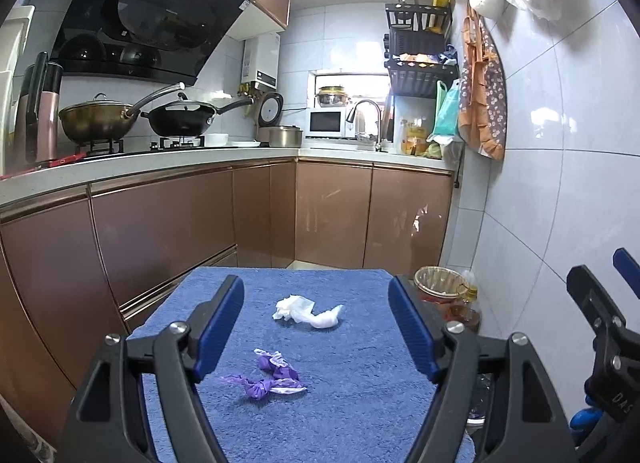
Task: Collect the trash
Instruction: 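Move both open tools back over the tissue and purple wrappers on the towel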
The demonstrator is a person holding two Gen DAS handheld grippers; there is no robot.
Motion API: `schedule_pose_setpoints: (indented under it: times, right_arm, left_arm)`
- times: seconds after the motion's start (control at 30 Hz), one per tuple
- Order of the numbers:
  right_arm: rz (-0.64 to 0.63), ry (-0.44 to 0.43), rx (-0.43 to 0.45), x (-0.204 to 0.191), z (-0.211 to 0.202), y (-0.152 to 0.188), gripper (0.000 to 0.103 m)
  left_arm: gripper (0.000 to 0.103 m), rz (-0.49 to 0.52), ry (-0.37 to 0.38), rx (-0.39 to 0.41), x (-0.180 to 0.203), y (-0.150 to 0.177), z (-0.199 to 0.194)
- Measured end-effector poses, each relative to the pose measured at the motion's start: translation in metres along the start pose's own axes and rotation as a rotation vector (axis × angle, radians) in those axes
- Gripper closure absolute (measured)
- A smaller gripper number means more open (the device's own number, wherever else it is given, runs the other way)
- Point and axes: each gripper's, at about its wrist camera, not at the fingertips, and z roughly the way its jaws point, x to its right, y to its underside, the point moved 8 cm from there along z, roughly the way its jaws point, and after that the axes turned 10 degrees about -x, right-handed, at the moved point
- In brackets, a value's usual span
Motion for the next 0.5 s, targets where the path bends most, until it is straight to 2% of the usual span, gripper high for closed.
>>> schedule_pose_setpoints:
  times: [0.27, 0.5]
  right_arm:
    - [0.002, -0.066, -0.075, -0.01, 0.013, 0.01, 0.0]
    - [0.021, -0.095, -0.097, -0.011, 0.016, 0.015, 0.0]
  left_arm:
    - [0.024, -0.007, -0.014, -0.019, -0.005, 0.006, 0.007]
    - [0.024, -0.008, -0.015, -0.022, -0.004, 0.01, 0.013]
